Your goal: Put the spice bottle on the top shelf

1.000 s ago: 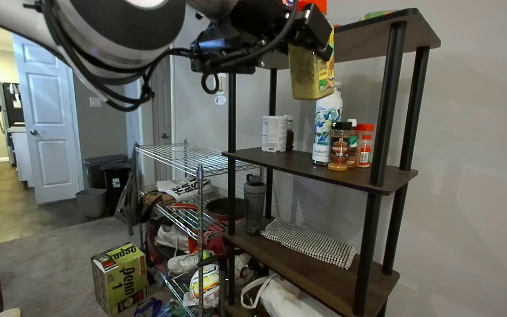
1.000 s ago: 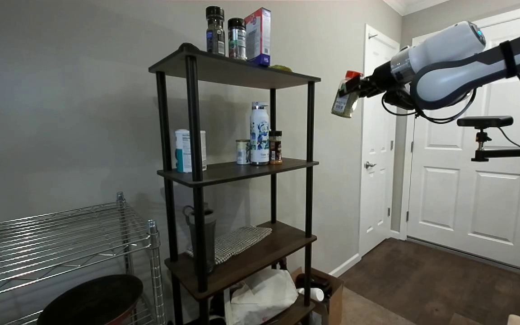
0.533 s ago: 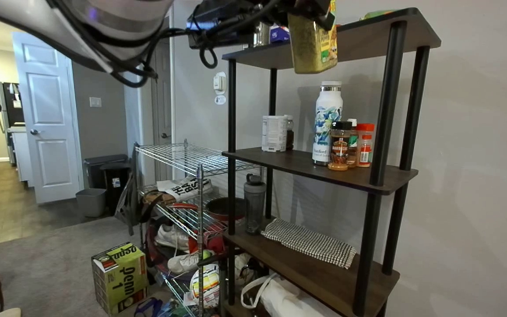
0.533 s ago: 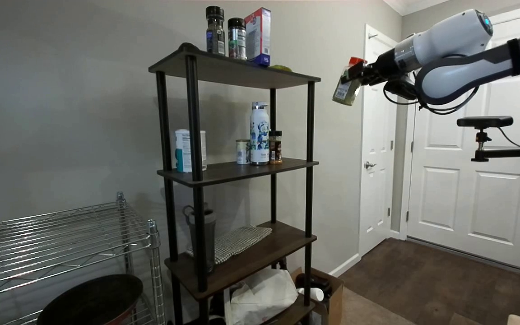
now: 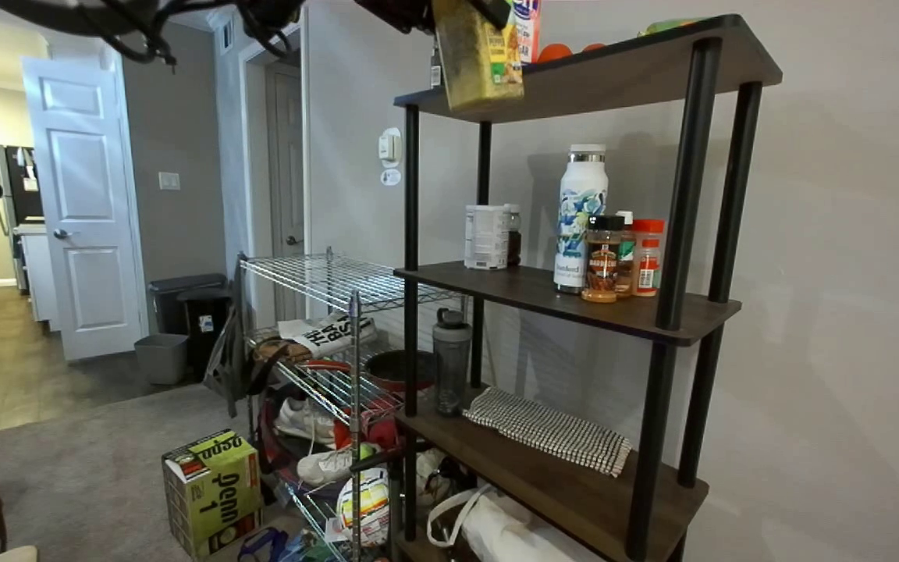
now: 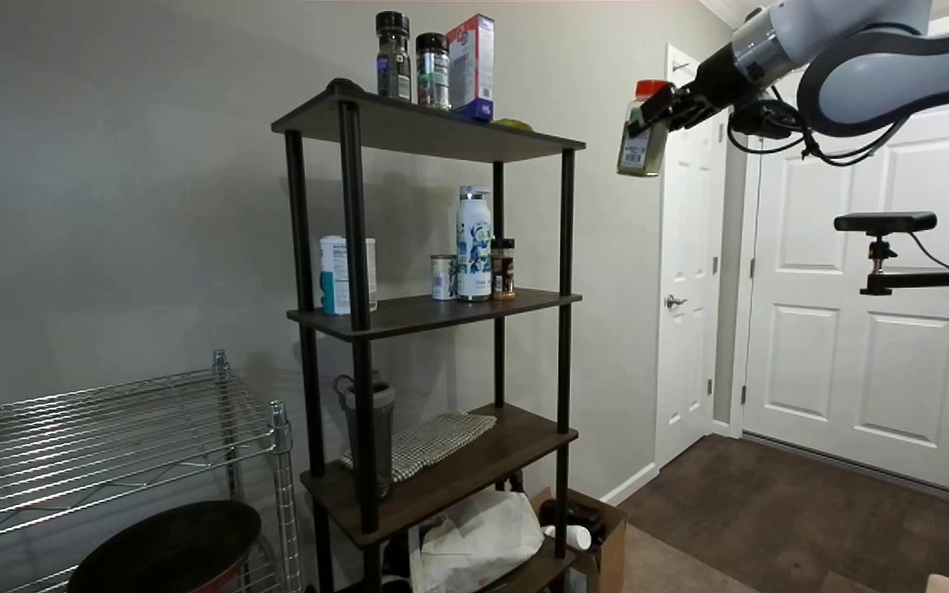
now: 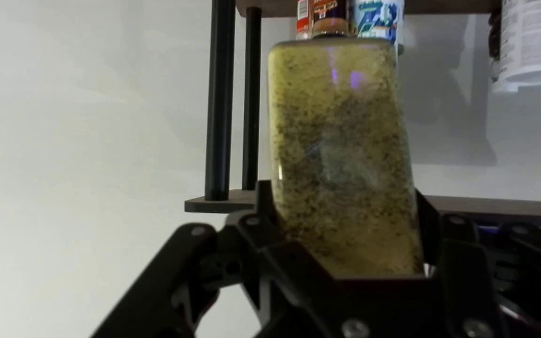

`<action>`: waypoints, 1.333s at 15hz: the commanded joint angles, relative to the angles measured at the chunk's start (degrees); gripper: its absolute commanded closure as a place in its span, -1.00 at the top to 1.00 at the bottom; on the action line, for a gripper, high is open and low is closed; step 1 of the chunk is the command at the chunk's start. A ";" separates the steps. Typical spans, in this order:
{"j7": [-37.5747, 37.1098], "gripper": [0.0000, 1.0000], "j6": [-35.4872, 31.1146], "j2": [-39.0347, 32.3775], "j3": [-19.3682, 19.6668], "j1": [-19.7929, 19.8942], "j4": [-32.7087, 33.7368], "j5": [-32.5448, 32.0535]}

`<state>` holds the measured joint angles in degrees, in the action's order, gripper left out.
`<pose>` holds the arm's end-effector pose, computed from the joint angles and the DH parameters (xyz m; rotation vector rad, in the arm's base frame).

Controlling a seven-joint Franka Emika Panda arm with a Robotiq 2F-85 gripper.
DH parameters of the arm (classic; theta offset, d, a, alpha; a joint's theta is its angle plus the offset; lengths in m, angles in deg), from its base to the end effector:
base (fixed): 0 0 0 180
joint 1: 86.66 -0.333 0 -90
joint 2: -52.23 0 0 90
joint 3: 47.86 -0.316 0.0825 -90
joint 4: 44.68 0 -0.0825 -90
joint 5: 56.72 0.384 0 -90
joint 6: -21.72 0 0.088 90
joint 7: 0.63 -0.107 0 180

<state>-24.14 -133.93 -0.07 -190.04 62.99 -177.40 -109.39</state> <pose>0.3574 -0.1437 0.7058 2.5011 -0.1073 1.7583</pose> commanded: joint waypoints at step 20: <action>1.19 -0.21 8.20 5.21 -4.44 -9.90 15.40 7.20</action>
<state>-22.63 -125.49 2.49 -194.28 54.87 -165.14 -104.13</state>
